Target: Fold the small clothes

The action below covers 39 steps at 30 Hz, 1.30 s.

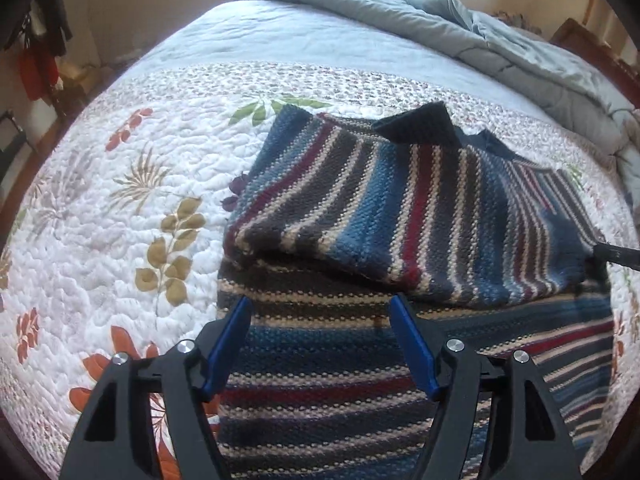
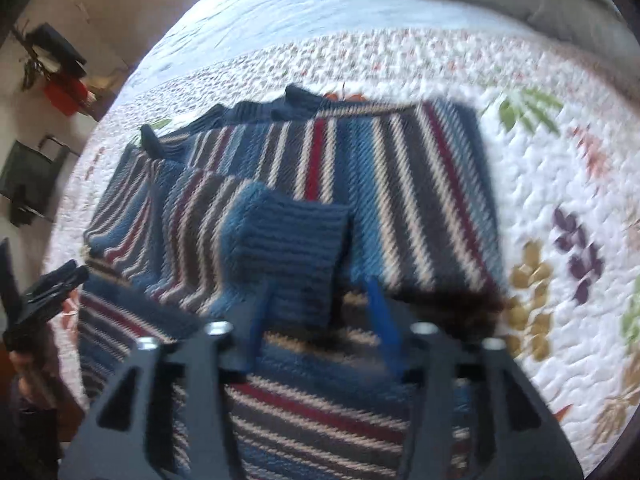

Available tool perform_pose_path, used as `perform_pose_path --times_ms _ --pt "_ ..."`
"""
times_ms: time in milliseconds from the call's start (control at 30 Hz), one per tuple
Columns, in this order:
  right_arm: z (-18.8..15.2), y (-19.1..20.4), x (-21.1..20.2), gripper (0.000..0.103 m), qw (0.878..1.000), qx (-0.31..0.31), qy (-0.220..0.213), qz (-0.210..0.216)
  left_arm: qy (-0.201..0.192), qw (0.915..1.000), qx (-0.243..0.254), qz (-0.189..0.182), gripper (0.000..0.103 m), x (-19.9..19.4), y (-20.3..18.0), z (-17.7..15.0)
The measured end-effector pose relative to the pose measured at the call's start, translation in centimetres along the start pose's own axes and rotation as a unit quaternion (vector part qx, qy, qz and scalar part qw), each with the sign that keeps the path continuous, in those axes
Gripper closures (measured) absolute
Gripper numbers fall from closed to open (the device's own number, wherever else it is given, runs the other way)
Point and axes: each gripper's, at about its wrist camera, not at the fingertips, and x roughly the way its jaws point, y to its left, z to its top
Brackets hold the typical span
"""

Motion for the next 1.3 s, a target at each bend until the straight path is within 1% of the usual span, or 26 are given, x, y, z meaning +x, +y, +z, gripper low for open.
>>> perform_pose_path --times_ms 67,133,167,233,300,367,400,433,500,567,633,700,767,800,867,933,1000,1033,1067,1133,1200,1300 --pt "0.0 -0.6 1.2 0.045 0.999 0.017 0.016 0.027 0.004 1.0 -0.004 -0.004 0.031 0.2 0.1 0.0" --pt "0.6 -0.8 2.4 0.045 0.998 0.038 0.03 0.043 0.007 0.9999 -0.007 -0.012 0.031 0.3 -0.1 -0.1" --pt "0.7 -1.1 3.0 0.044 0.997 0.049 0.037 0.053 0.008 0.9999 -0.005 -0.013 0.031 0.3 -0.2 -0.1" --pt "0.9 -1.5 4.2 0.044 0.993 0.069 0.051 0.079 0.007 0.9999 0.0 -0.015 0.03 0.3 -0.4 -0.2" --pt "1.3 -1.2 4.9 0.051 0.991 0.078 0.058 0.09 0.008 0.9998 0.006 -0.018 0.028 0.3 -0.7 -0.4" --pt "1.4 -0.7 5.2 0.071 0.991 0.073 0.061 0.095 0.01 0.9997 0.009 -0.021 0.027 0.5 -0.9 -0.4" --pt "1.5 -0.3 5.2 0.076 0.991 0.069 0.063 0.098 0.012 0.9996 0.01 -0.024 0.027 0.7 -1.1 -0.6" --pt "1.6 0.0 5.1 0.091 0.991 0.065 0.065 0.102 0.013 0.9994 0.011 -0.028 0.027 0.7 -1.2 -0.7" --pt "1.7 0.7 4.5 0.092 0.988 0.061 0.066 0.129 0.016 0.999 0.017 -0.039 0.027 0.8 -1.5 -1.1" --pt "2.1 1.8 3.1 0.093 0.987 0.048 0.055 0.143 0.014 0.9987 0.025 -0.043 0.027 0.7 -1.9 -1.5" --pt "2.7 3.5 0.9 0.093 0.985 0.032 0.038 0.168 0.011 0.9983 0.031 -0.049 0.027 0.5 -2.5 -2.1" --pt "3.8 5.8 -1.6 0.093 0.982 0.009 0.019 0.189 0.009 0.9974 0.035 -0.062 0.027 0.1 -3.2 -2.7" --pt "4.7 7.8 -3.8 0.093 0.979 -0.011 0.003 0.203 0.005 0.9964 0.047 -0.071 0.027 -0.2 -4.2 -3.4" --pt "5.5 9.1 -5.2 0.093 0.976 -0.022 -0.005 0.215 0.004 0.9953 0.06 -0.075 0.027 -0.5 -5.2 -3.9" --pt "6.6 11.1 -7.1 0.093 0.973 -0.041 -0.018 0.227 0.001 0.9923 0.088 -0.088 0.027 -0.9 -7.2 -4.7" --pt "8.0 13.2 -9.5 0.094 0.97 -0.066 -0.038 0.23 0.007 0.9862 0.12 -0.114 0.027 -0.9 -10.0 -5.5" --pt "8.9 14.1 -11.4 0.094 0.967 -0.077 -0.051 0.237 0.013 0.9805 0.145 -0.132 0.027 -0.5 -12.8 -5.9" --pt "9.3 14.6 -12.0 0.094 0.967 -0.081 -0.056 0.236 0.017 0.9783 0.157 -0.134 0.027 0.0 -14.6 -5.8" --pt "9.6 15.0 -12.5 0.094 0.967 -0.085 -0.06 0.234 0.021 0.9772 0.163 -0.134 0.027 0.4 -15.6 -5.6" --pt "10.0 15.6 -13.4 0.094 0.967 -0.091 -0.065 0.23 0.013 0.9757 0.171 -0.137 0.028 1.6 -18.3 -4.4" --pt "9.9 15.4 -13.6 0.094 0.967 -0.093 -0.065 0.227 0.008 0.9767 0.161 -0.141 0.029 2.4 -19.6 -2.7" --pt "9.7 14.8 -13.5 0.094 0.969 -0.089 -0.061 0.224 -0.005 0.9809 0.134 -0.141 0.031 3.6 -20.5 0.3"
